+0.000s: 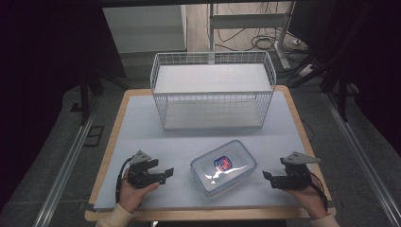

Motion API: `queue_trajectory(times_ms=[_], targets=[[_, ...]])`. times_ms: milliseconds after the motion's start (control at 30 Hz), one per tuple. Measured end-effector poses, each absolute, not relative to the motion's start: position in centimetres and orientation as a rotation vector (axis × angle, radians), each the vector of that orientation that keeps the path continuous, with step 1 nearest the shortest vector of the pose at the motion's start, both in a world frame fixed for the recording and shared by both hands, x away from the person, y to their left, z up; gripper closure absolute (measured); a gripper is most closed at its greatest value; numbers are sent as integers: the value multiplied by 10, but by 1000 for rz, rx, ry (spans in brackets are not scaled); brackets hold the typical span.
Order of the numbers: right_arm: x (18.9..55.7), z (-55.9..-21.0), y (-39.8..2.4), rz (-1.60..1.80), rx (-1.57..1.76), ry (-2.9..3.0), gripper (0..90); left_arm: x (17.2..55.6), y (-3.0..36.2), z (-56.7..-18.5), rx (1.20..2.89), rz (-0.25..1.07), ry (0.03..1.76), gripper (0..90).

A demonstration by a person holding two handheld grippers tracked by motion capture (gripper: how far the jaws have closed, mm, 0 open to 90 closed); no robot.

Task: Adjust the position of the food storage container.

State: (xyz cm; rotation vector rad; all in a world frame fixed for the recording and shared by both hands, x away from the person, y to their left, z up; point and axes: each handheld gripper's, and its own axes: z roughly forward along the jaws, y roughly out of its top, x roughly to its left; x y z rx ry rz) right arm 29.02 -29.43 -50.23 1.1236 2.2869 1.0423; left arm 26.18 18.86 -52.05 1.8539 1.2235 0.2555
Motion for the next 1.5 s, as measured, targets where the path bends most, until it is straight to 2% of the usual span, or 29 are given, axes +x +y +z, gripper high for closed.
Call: queue_trajectory(times_ms=[267, 433, 533, 567, 600, 633, 867, 1100, 1500], targets=[[290, -501, -295, 1042, 1132, 2295, 128, 262, 188, -519, 1858, 255, 1214, 218], [288, -500, -293, 1051, 1140, 2298, 129, 260, 190, -510, 1840, 229, 1193, 281], [289, -499, -294, 1059, 1143, 2295, 130, 258, 189, -505, 1840, 232, 1185, 380], [289, -499, -295, 1059, 1147, 2296, 131, 258, 189, -502, 1844, 235, 1179, 480], [289, -499, -295, 1059, 1147, 2296, 131, 258, 189, -502, 1844, 235, 1179, 537], [290, -500, -296, 1058, 1152, 2294, 131, 258, 189, -501, 1848, 242, 1171, 537], [291, -498, -299, 1053, 1198, 2260, 129, 253, 185, -486, 1863, 198, 1080, 863], [291, -499, -300, 1057, 1213, 2266, 129, 244, 166, -472, 1866, 112, 977, 897], [291, -498, -300, 1056, 1219, 2261, 130, 228, 90, -463, 2024, 43, 780, 900]])
